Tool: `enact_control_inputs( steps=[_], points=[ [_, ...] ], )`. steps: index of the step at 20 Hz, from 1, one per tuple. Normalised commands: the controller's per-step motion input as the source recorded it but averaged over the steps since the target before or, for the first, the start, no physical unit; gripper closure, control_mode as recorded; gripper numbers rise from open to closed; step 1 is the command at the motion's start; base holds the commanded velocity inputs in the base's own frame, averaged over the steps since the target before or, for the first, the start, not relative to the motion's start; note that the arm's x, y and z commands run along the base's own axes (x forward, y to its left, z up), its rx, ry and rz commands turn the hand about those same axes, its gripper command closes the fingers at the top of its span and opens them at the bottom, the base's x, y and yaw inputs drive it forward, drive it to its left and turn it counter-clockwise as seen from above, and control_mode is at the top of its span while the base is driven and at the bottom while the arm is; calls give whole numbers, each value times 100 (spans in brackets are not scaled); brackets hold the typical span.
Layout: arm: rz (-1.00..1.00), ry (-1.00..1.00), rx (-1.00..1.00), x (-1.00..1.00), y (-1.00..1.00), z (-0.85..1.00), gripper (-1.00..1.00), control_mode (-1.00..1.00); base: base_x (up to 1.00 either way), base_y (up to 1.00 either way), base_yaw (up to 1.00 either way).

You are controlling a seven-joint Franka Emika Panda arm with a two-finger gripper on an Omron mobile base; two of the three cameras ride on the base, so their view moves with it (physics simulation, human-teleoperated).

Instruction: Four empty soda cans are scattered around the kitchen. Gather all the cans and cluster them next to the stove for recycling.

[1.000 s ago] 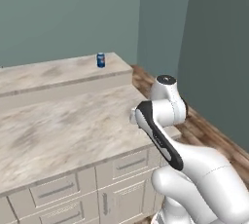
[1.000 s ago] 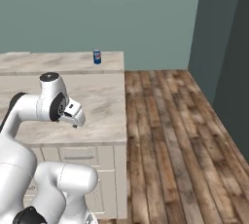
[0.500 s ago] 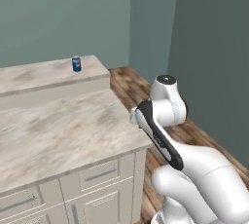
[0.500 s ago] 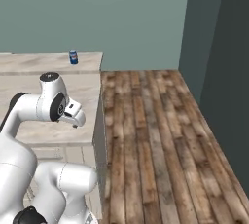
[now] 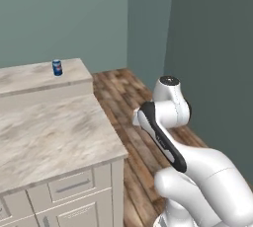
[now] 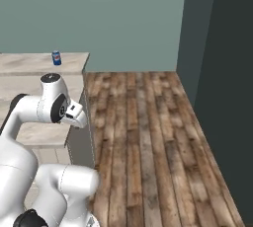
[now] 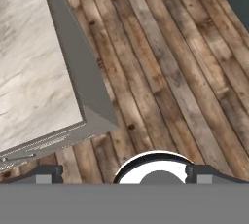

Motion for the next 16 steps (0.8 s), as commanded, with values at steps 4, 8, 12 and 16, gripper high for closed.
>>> enact_control_inputs(
  steps=[4, 8, 12, 16],
  points=[
    [0, 0, 0, 0, 0, 0, -100, 100, 13, -52, 15],
    [0, 0, 0, 0, 0, 0, -100, 100, 13, -51, 17],
    [0, 0, 0, 0, 0, 0, -100, 100, 15, -51, 16],
    [0, 0, 0, 0, 0, 0, -100, 100, 18, -51, 14]
  ],
)
